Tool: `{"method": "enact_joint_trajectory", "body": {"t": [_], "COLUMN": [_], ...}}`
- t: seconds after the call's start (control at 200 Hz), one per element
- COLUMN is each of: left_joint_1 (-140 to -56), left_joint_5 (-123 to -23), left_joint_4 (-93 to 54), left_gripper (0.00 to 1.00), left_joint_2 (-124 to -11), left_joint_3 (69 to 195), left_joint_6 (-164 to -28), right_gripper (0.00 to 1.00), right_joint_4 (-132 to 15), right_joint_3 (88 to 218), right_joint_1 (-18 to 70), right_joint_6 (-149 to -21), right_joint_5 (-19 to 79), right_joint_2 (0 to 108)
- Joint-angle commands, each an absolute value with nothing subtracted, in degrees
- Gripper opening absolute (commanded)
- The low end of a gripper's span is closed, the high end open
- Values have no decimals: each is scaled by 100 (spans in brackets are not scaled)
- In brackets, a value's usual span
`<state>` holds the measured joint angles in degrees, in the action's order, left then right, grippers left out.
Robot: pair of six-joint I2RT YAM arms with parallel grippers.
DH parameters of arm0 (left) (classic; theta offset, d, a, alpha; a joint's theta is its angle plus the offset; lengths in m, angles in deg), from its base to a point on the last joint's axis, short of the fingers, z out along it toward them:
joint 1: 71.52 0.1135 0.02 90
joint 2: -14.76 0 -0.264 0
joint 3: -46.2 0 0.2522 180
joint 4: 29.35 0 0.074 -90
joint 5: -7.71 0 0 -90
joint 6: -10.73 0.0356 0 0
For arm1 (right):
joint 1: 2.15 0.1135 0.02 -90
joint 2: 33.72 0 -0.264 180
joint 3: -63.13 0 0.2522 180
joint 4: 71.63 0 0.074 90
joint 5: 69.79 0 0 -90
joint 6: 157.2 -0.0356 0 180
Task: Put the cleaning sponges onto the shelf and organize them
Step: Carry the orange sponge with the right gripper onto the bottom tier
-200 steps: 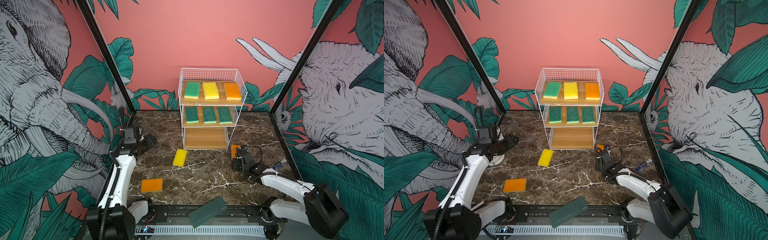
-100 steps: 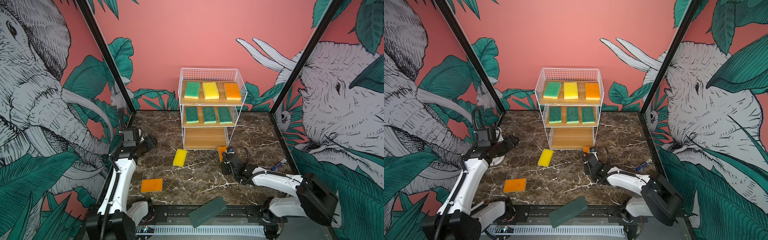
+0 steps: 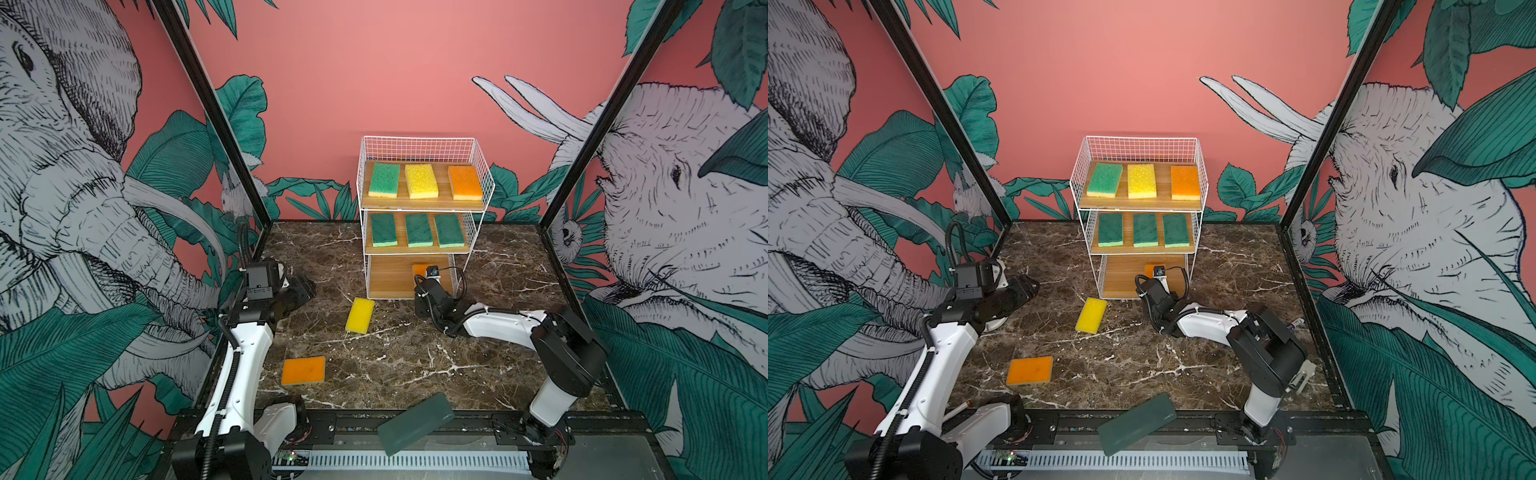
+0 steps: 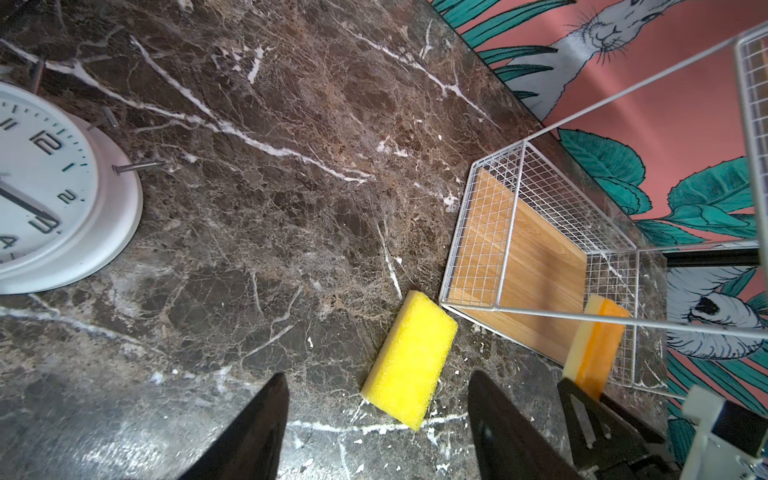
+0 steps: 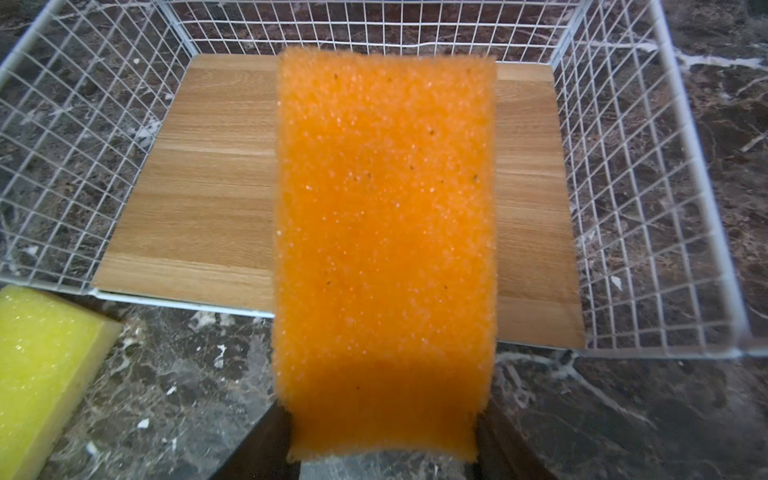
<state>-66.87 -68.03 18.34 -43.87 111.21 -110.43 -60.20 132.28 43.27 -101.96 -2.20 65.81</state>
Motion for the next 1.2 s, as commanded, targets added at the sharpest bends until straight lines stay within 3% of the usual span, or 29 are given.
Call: {"method": "enact_joint_trajectory", "body": {"t": [0.0, 1.195], "left_joint_1": [-6668, -6669], "left_joint_5": [-6865, -7227], "left_joint_4": [1806, 1473], "left_gripper": [70, 70], "left_joint_2": [-4311, -4398], "left_joint_3": [11081, 10725], "left_joint_6": [-10951, -10907], "right_gripper": [60, 65], "right_joint_4": [-6163, -5101], "right_joint_3": [13382, 14460], "right_joint_1": [4130, 3412], "right_joint_6": [-10272, -10110], "right_joint_5": [-348, -368], "right_joint_2": [6754, 7701]}}
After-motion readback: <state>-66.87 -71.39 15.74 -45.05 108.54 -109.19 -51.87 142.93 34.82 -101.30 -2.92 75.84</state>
